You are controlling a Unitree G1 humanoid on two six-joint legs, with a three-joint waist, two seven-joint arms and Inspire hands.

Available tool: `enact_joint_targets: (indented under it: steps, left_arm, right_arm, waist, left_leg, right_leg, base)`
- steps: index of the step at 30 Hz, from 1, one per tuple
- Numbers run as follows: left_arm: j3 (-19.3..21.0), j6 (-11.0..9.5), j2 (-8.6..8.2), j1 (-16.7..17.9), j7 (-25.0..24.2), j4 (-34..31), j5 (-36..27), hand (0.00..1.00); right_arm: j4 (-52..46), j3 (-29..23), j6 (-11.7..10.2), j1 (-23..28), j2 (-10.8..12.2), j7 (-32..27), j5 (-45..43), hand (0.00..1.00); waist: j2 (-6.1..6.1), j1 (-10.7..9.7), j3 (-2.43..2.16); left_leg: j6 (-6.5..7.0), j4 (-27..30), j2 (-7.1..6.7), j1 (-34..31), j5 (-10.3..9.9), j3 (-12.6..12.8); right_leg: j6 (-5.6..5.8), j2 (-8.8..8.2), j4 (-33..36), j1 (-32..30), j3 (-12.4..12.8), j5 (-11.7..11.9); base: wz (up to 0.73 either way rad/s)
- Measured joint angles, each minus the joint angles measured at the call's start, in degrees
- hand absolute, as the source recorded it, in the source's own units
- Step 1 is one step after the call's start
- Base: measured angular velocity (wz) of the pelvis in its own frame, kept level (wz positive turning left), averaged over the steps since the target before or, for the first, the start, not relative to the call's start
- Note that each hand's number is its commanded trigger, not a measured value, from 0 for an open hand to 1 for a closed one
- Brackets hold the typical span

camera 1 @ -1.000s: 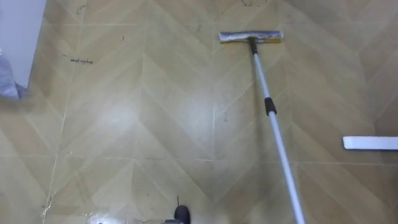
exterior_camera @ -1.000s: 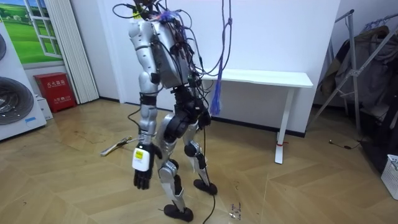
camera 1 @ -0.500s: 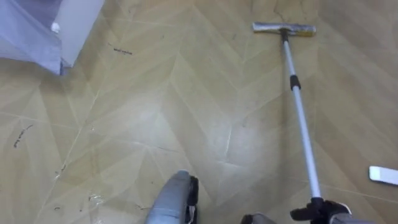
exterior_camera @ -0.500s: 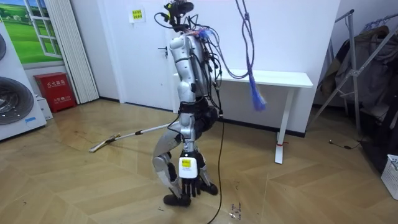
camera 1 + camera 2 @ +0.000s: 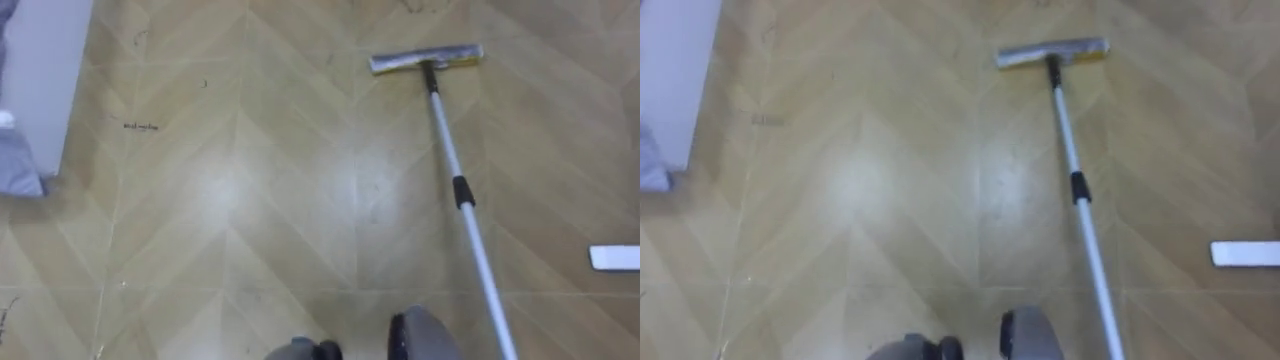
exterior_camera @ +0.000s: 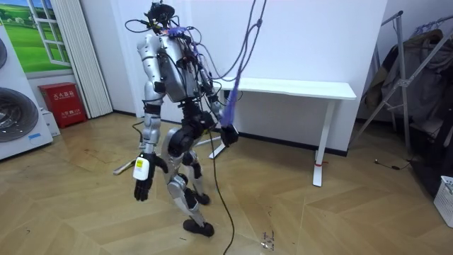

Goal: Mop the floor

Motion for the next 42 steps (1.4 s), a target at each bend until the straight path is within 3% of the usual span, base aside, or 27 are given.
enact_joint_targets:
  steps: [1, 2, 5, 6, 8, 10, 12, 14, 15, 16, 17, 18, 19, 21, 22, 23, 25, 28, 29, 31, 33, 34, 36, 38, 39, 41, 42]
  left_arm:
    - [0.02, 0.23, -0.35, 0.44, -0.05, 0.07, -0.46, 0.0]
    - [0.03, 0.39, -0.49, 0.52, -0.06, 0.09, -0.61, 0.0]
    - [0.01, 1.18, -0.39, 0.5, 0.42, 0.28, -2.41, 0.0]
    - [-0.06, 1.2, -0.3, 0.34, 1.02, 0.28, -3.25, 0.0]
    - [-1.69, 1.22, 0.75, -0.74, 2.31, 0.02, -4.03, 0.0]
    - [-1.63, 1.59, 1.21, -0.91, 2.77, -0.7, -3.65, 0.0]
    - [-1.28, 2.39, 1.47, -0.59, 2.68, -1.48, -3.37, 0.0]
    - [-0.91, 2.92, 1.44, 0.41, 2.07, -1.5, -1.99, 0.0]
    - [-0.89, 3.0, 1.44, 0.96, 1.76, -1.51, -1.72, 0.0]
    - [-0.9, 3.13, 1.42, 1.22, 0.79, -1.26, -1.33, 0.0]
    - [-0.9, 3.17, 1.3, 1.48, 0.16, -1.17, -1.12, 0.0]
    - [-0.83, 3.12, 1.13, 1.51, -0.62, -1.04, -0.01, 0.0]
    - [-0.56, 3.04, 0.6, 1.31, -0.84, -0.61, 1.44, 0.0]
    - [0.31, 2.77, 0.19, 1.11, -1.43, -2.4, 3.13, 0.0]
    - [0.79, 2.36, 0.14, 1.05, -1.29, -3.35, 3.12, 0.0]
    - [1.09, 1.79, 0.17, 0.8, -1.06, -3.5, 2.84, 0.0]
    - [1.03, 1.02, -0.03, 0.3, -0.54, -3.44, 1.9, 0.0]
    - [0.2, 0.69, -0.67, 0.45, -0.65, -3.46, 1.69, 0.0]
    - [0.07, 0.67, -0.62, 0.54, -0.75, -3.37, 1.55, 0.0]
    - [0.14, 1.31, -0.44, 1.61, -0.97, -3.35, 0.14, 0.0]
    - [0.23, 2.21, -0.34, 2.72, -1.31, -3.16, 0.11, 0.0]
    - [0.21, 2.92, 0.22, 3.38, -1.32, -2.75, 0.13, 0.0]
    - [0.15, 3.99, 1.01, 3.4, -1.26, -1.72, -0.46, 0.0]
    - [0.02, 4.26, 1.21, 3.0, -1.2, -1.34, -0.39, 0.0]
    - [-0.01, 4.25, 1.21, 2.57, -1.19, -1.02, -0.37, 0.0]
    - [-0.04, 4.2, 1.33, 0.44, -1.03, 0.02, -0.25, 0.0]
    - [-0.06, 4.16, 1.31, 0.28, -1.06, -0.01, -0.26, 0.0]
  right_arm:
    - [0.04, -0.58, 0.71, -0.68, -0.06, -0.06, -0.85, 1.0]
    - [0.26, -0.65, 1.25, -1.55, -0.34, -0.18, -0.87, 1.0]
    - [1.43, -1.93, 4.15, -9.78, -2.52, -0.99, -3.39, 1.0]
    - [1.4, -1.6, 4.32, -14.21, -4.04, -1.27, -3.33, 1.0]
    - [1.12, -0.33, 3.52, -23.56, -5.72, -2.01, -2.96, 1.0]
    - [-0.02, 0.23, 2.15, -28.75, -6.97, -2.01, -1.43, 1.0]
    - [-1.3, 0.61, 0.14, -31.6, -6.68, -1.12, 1.44, 1.0]
    - [-1.85, -0.11, -1.03, -31.28, -5.46, 0.06, 4.03, 1.0]
    - [-1.88, -0.58, -1.02, -29.97, -4.74, 0.69, 5.89, 1.0]
    - [-1.86, -0.42, -1.13, -27.53, -4.47, 1.7, 7.6, 1.0]
    - [-1.79, -0.35, -1.27, -25.69, -4.71, 2.34, 8.5, 1.0]
    - [-1.42, -0.36, -1.38, -21.27, -5.42, 3.29, 9.13, 1.0]
    - [0.55, -0.42, -1.41, -17.4, -6.46, 3.64, 8.3, 1.0]
    - [2.47, 0.23, -1.36, -10.39, -7.49, 3.29, 7.47, 1.0]
    - [2.9, 0.35, -1.25, -5.52, -7.25, 3.04, 7.6, 1.0]
    - [2.85, 0.26, -0.81, -2.21, -6.61, 2.72, 7.47, 1.0]
    - [2.82, 0.27, -0.76, 0.83, -4.93, 2.37, 7.38, 1.0]
    - [2.3, -0.3, 0.24, 2.63, -2.11, 1.94, 5.82, 1.0]
    - [1.85, -0.5, 0.79, 2.62, -1.7, 1.95, 5.4, 1.0]
    - [0.17, -2.36, 3.21, 1.13, -1.23, 1.81, 2.4, 1.0]
    - [0.08, -3.95, 4.84, -0.92, -1.87, 1.19, -0.09, 1.0]
    - [0.13, -4.09, 5.67, -3.59, -2.53, 1.01, -1.72, 1.0]
    - [0.59, -4.14, 6.71, -9.16, -3.99, 1.1, -4.71, 1.0]
    - [0.63, -2.51, 5.88, -16.57, -5.9, 1.2, -6.02, 1.0]
    - [0.55, -1.65, 5.8, -18.48, -6.34, 1.19, -6.14, 1.0]
    - [0.28, -0.28, 4.08, -24.82, -7.14, 1.22, -5.61, 1.0]
    - [-0.15, -0.27, 3.37, -25.93, -7.1, 1.19, -5.56, 1.0]
  waist:
    - [0.62, 0.75, -0.28]
    - [0.82, 1.24, -0.26]
    - [0.5, 1.6, 0.09]
    - [0.09, 2.51, 0.36]
    - [-1.98, 4.18, 1.68]
    - [-3.05, 5.65, 2.28]
    - [-4.49, 7.42, 2.4]
    - [-5.09, 7.48, 2.26]
    - [-5.21, 7.48, 2.2]
    - [-5.21, 7.37, 1.98]
    - [-5.11, 7.3, 1.53]
    - [-5.25, 7.03, 0.9]
    - [-5.1, 6.04, 0.65]
    - [-4.71, 5.26, 0.26]
    - [-4.05, 4.38, -0.43]
    - [-2.95, 3.77, -0.86]
    - [-1.57, 2.13, -0.66]
    - [0.54, 0.78, -0.49]
    - [0.57, 0.77, -0.47]
    - [0.91, 0.05, -0.34]
    - [1.52, 0.94, -0.13]
    - [1.51, 1.45, -0.08]
    - [1.23, 1.39, 0.12]
    - [0.02, 3.4, 0.85]
    - [-0.27, 4.25, 0.99]
    - [-2.17, 5.54, 2.1]
    - [-2.13, 6.27, 1.92]
  left_leg:
    - [-1.24, 1.65, 0.87, 0.97, -1.27, -0.79]
    - [-1.46, 2.28, 1.02, 1.57, -1.42, -0.87]
    - [-3.7, 8.19, 2.11, 2.03, 0.05, -2.13]
    - [-4.5, 12.59, 2.74, 0.7, 1.96, -2.12]
    - [-5.15, 21.62, 2.85, -3.62, 7.49, -2.24]
    - [-5.07, 23.6, 3.3, -8.81, 7.2, -2.09]
    - [-4.96, 18.9, 3.16, -12.92, 7.09, -1.35]
    - [-4.76, 9.63, 2.52, -14.38, 7.38, -1.45]
    - [-4.09, 2.63, 2.35, -14.4, 8.66, -1.25]
    - [-1.82, -1.5, 1.83, -14.14, 12.63, -1.22]
    - [-1.45, -2.47, 1.58, -13.83, 14.09, -1.12]
    - [0.89, -2.76, 1.2, -12.06, 14.47, 0.59]
    - [2.56, -2.48, -0.45, -10.34, 13.28, 1.28]
    - [4.2, -1.46, -2.57, -8.37, 10.66, 1.8]
    - [4.87, -0.81, -3.37, -7.48, 8.98, 1.38]
    - [5.1, -0.26, -3.43, -6.99, 7.97, 0.7]
    - [5.09, -0.77, -3.47, -5.02, 7.02, -0.8]
    - [4.02, -4.73, -3.2, 0.65, 5.39, -3.38]
    - [3.82, -5.54, -3.19, 1.87, 5.16, -3.34]
    - [2.95, -7.68, -2.98, 6.06, 3.87, -3.65]
    - [1.58, -7.12, -1.71, 8.88, 1.76, -3.96]
    - [0.45, -4.54, -0.88, 9.39, 0.8, -3.89]
    - [-1.52, 5.66, 0.18, 5.86, 1.93, -3.73]
    - [-3.72, 19.81, 1.38, 0.4, 7.64, -3.56]
    - [-3.95, 22.07, 1.67, -0.71, 8.49, -3.56]
    - [-3.46, 22.96, 2.06, -7.04, 7.81, -3.64]
    - [-3.21, 21.7, 2.4, -8.69, 7.65, -3.58]
  right_leg:
    - [-1.95, 0.04, 0.52, 1.58, -2.07, 0.42]
    - [-3.16, 0.44, 0.6, 2.4, -2.58, 0.29]
    - [-4.41, 1.19, 2.9, 5.85, -3.86, -4.07]
    - [-4.9, 1.68, 3.72, 6.59, -3.91, -5.42]
    - [-5.45, 1.91, 5.41, 7.45, -3.62, -7.73]
    - [-5.92, 2.53, 5.6, 7.61, -3.79, -8.61]
    - [-5.99, 2.86, 5.06, 8.57, -3.87, -9.42]
    - [-5.65, 2.97, 2.98, 11.91, -4.93, -10.37]
    - [-5.18, 3.24, 0.8, 14.78, -5.45, -10.86]
    - [-4.26, 3.17, -1.17, 17.74, -5.6, -11.62]
    - [-3.63, 3.07, -2.07, 19.12, -5.65, -11.99]
    - [-2.46, 2.03, -2.73, 21.51, -5.52, -13.23]
    - [-1.6, 0.75, -0.38, 22.35, -4.06, -13.68]
    - [1.26, -0.54, 8.07, 19.68, -1.36, -11.16]
    - [2.0, -0.44, 13.94, 17.34, 0.44, -7.93]
    - [2.26, -0.21, 17.74, 14.04, 1.24, -6.86]
    - [2.15, 0.05, 19.34, 9.46, 0.98, -6.93]
    - [2.0, 0.51, 7.91, 5.8, 0.96, -5.91]
    - [2.02, 0.47, 4.32, 5.6, 1.04, -5.03]
    - [1.16, -0.09, -7.44, 6.82, 0.95, 0.74]
    - [0.67, 1.15, -7.82, 9.58, -0.09, 2.68]
    - [-0.31, 1.37, -6.56, 10.51, -1.21, 2.26]
    - [-2.25, 1.77, -3.28, 11.01, -2.27, -0.34]
    - [-3.27, 2.58, 1.46, 11.49, -2.29, -4.28]
    - [-3.59, 2.83, 2.36, 11.53, -2.18, -5.26]
    - [-4.03, 2.95, 4.83, 11.56, -2.62, -7.83]
    - [-4.39, 3.09, 4.84, 11.65, -2.85, -8.12]
  base:
    - [-0.07]
    - [-0.12]
    - [0.05]
    - [-0.05]
    - [0.05]
    - [0.05]
    - [0.07]
    - [0.26]
    - [0.16]
    - [0.13]
    - [0.18]
    - [0.4]
    - [0.5]
    - [0.37]
    - [0.13]
    - [0.0]
    - [-0.27]
    - [-0.35]
    - [-0.32]
    - [-0.06]
    - [-0.1]
    - [-0.24]
    - [0.0]
    - [-0.02]
    - [0.0]
    - [0.17]
    - [-0.04]
